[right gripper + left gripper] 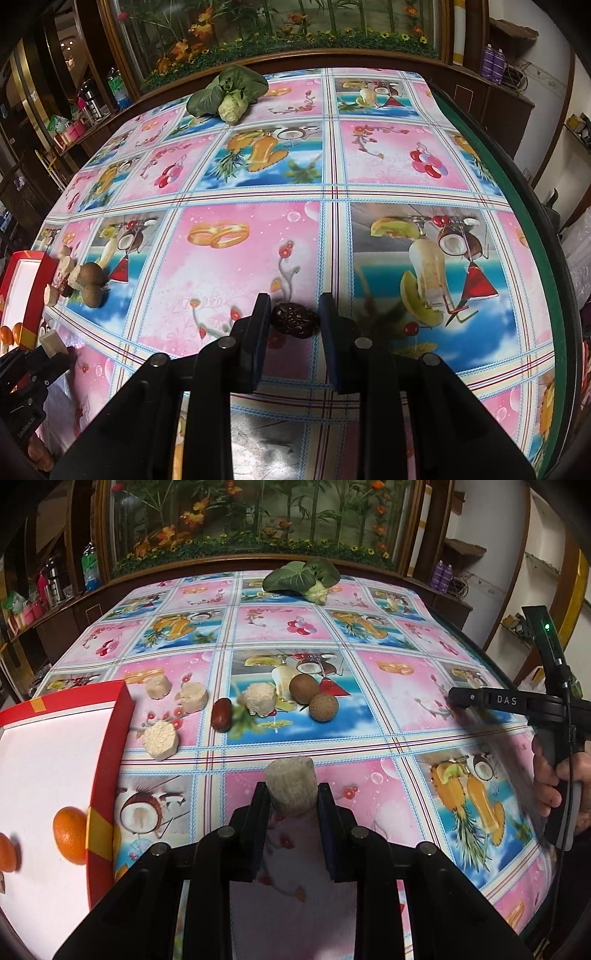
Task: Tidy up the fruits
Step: 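Grasp a beige cube with the left tool while the right tool grasps a dark red date, then carry the cube and date over the white tray and open both tools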
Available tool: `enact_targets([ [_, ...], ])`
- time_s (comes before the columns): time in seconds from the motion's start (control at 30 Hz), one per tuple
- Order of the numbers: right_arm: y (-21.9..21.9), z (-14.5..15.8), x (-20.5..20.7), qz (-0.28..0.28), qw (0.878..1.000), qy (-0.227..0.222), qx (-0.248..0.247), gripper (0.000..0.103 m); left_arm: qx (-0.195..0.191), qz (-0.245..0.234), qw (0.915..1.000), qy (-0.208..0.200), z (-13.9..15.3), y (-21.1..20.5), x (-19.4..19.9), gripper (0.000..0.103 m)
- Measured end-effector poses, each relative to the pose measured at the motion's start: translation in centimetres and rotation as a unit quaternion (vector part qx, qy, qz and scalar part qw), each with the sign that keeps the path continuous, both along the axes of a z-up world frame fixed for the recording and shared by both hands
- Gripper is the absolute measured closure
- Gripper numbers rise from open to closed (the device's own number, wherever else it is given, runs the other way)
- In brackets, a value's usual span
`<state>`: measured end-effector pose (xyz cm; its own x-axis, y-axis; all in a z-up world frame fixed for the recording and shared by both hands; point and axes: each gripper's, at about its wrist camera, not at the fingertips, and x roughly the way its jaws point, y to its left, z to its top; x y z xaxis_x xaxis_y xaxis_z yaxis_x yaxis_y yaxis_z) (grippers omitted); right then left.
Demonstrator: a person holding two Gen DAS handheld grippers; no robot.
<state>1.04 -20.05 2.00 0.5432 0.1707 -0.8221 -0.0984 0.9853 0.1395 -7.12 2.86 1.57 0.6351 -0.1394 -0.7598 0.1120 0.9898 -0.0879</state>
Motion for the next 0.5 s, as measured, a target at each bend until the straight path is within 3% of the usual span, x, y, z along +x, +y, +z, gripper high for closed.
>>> enact_targets([
  [0.4, 1.9, 1.7, -1.3, 0.046, 0.997, -0.061, 0.03, 0.075, 0.009, 0.055, 0.9966, -0.062, 4.8, 4.8, -5.8, 0.078],
  [0.5, 2.8, 2.0, -1.2, 0.049, 0.994, -0.051, 0.082, 0.075, 0.013, 0.068, 0.9949, -0.072, 5.6, 6.6, -7.2, 0.078],
])
